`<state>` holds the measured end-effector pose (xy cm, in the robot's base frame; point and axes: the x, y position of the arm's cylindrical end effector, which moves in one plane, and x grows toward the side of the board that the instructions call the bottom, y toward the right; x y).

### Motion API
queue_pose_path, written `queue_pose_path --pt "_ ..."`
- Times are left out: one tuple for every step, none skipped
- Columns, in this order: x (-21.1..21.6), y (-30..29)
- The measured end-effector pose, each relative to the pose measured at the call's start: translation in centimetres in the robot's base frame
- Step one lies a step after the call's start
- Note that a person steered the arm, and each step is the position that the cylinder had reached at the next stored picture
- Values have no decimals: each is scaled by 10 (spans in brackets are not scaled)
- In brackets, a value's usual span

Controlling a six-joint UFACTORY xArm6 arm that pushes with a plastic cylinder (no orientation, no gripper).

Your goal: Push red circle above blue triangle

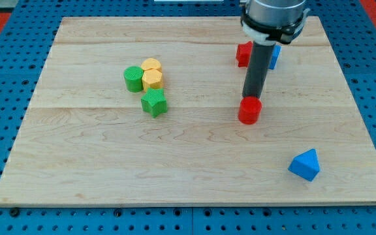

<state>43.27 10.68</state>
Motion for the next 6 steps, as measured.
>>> queue_pose_path --pt "38 8" --pt "19 -53" --pt "39 -75" --pt "67 -65" --pt "67 -19" --pt "67 29"
